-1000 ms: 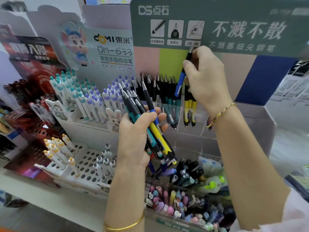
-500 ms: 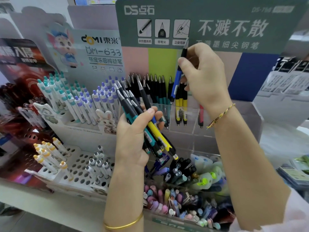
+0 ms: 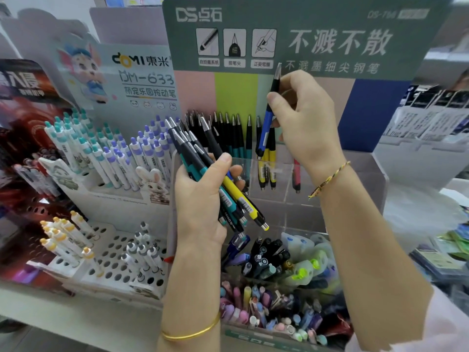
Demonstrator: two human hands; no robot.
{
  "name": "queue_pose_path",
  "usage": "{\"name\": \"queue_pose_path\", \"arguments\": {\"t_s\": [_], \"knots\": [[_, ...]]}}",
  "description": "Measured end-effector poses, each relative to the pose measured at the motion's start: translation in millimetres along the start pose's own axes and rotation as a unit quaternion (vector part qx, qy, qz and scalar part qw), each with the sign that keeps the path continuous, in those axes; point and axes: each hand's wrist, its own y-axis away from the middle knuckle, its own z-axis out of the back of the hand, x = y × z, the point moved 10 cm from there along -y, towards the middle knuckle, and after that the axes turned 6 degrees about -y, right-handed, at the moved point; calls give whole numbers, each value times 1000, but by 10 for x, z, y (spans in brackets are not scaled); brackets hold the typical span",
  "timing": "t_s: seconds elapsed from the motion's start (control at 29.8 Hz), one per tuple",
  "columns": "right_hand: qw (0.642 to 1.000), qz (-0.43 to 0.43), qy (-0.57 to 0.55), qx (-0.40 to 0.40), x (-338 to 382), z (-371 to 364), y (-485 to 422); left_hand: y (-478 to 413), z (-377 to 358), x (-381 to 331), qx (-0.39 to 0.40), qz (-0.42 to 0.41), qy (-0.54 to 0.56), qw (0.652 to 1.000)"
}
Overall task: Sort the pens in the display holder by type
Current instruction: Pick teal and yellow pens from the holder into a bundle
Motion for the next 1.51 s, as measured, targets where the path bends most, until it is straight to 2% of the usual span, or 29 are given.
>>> {"name": "queue_pose_path", "arguments": {"t_s": [0.3,0.67,0.77,0.91,0.97,1.07,1.11,1.17,1.24,1.31,1.41,1.51], "knots": [[997,44,-28,-62,146,80,-11,-29,105,-60,-31,-20,-27,999],[999,-3,34,41,-47,-470,23,-88,187,-25,-47,-8,17,999],[990,-26,94,98,-147,-719,41,-95,208,-31,-47,-13,16,999],[961,-52,200,181,-319,-962,129,-84,232,-10,-46,-4,21,999],[970,-46,181,154,-300,-901,134,-82,242,3,-41,3,26,999],[991,-28,92,90,-97,-635,150,-78,254,8,-51,11,36,998],[992,-34,53,106,-41,-593,180,-74,255,1,-58,12,37,998],[977,-63,-11,202,38,-646,297,-71,257,-6,-74,11,29,997],[948,-74,-5,308,74,-772,473,-51,262,-15,-97,9,16,995],[927,-72,14,367,49,-864,616,-47,272,-29,-115,1,21,993],[915,-78,-6,395,30,-905,716,-57,273,-53,-123,-22,-6,992],[920,-78,2,385,5,-830,691,-58,234,-46,-114,-35,-37,992]]}}
